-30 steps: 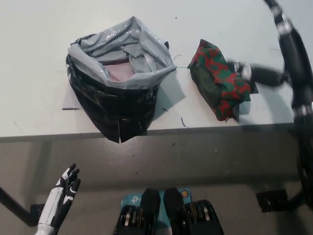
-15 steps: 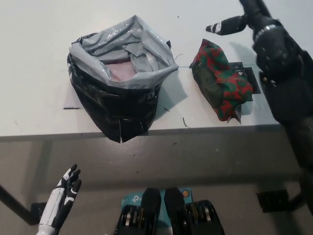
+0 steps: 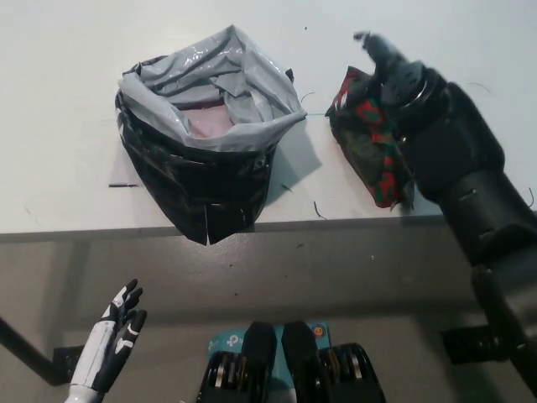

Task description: The robot uses its right hand to pick up a bag of coffee beans and puts it in the black plastic bag, then the robot grabs the top of the bag and lifts it.

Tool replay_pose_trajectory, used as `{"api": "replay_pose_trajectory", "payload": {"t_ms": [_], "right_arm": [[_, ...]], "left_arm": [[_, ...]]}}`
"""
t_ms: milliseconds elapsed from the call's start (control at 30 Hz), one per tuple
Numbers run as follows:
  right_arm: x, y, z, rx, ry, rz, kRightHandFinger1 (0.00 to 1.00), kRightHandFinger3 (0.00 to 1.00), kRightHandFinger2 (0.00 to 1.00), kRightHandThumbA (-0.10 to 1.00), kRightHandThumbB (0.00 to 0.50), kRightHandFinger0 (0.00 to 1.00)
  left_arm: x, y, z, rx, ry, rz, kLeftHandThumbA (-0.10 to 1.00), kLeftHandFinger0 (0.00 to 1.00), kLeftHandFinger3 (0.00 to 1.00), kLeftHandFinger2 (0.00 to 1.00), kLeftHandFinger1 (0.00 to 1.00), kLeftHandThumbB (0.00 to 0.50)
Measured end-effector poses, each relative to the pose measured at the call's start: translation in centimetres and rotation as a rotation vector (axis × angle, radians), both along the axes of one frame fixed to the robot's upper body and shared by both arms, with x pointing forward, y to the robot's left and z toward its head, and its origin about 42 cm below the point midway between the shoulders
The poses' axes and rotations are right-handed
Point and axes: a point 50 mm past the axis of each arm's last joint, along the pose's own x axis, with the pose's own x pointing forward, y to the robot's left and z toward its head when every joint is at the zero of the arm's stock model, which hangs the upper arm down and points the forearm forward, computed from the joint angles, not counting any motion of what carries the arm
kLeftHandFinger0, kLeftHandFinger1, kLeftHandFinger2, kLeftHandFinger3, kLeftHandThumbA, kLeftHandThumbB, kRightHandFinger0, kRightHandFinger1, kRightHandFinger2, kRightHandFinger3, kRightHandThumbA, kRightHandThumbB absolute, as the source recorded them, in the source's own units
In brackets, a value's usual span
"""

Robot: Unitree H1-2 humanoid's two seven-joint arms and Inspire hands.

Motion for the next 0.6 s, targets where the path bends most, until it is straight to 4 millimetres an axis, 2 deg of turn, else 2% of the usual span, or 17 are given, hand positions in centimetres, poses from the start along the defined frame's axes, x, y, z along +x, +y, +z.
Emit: {"api": "replay_pose_trajectory", "payload": {"t_ms": [67,100,300,600], "right_arm": [[-0.1,-0.2,-0.9,0.005,0.024,-0.005,1.0,1.0,1.0,0.93,0.465,1.0],[-0.2,-0.3,-1.4,0.011,0.033,-0.007,1.0,1.0,1.0,1.0,0.488,1.0],[-0.8,-0.7,-3.7,-0.018,0.057,-0.02,1.0,1.0,1.0,1.0,0.487,1.0],[-0.9,-1.5,-5.9,-0.2,0.044,-0.061,1.0,1.0,1.0,0.98,0.497,1.0]], "left_arm": [[0.0,0.0,0.0,0.0,-0.001,0.0,0.94,1.0,1.0,1.0,1.0,0.282],[0.0,0.0,0.0,0.0,-0.002,-0.001,0.94,1.0,1.0,1.0,1.0,0.282],[0.0,0.0,0.0,0.0,-0.007,-0.002,0.95,1.0,1.0,1.0,1.0,0.293],[0.0,0.0,0.1,0.0,-0.017,-0.004,0.95,1.0,1.0,1.0,1.0,0.293]]}}
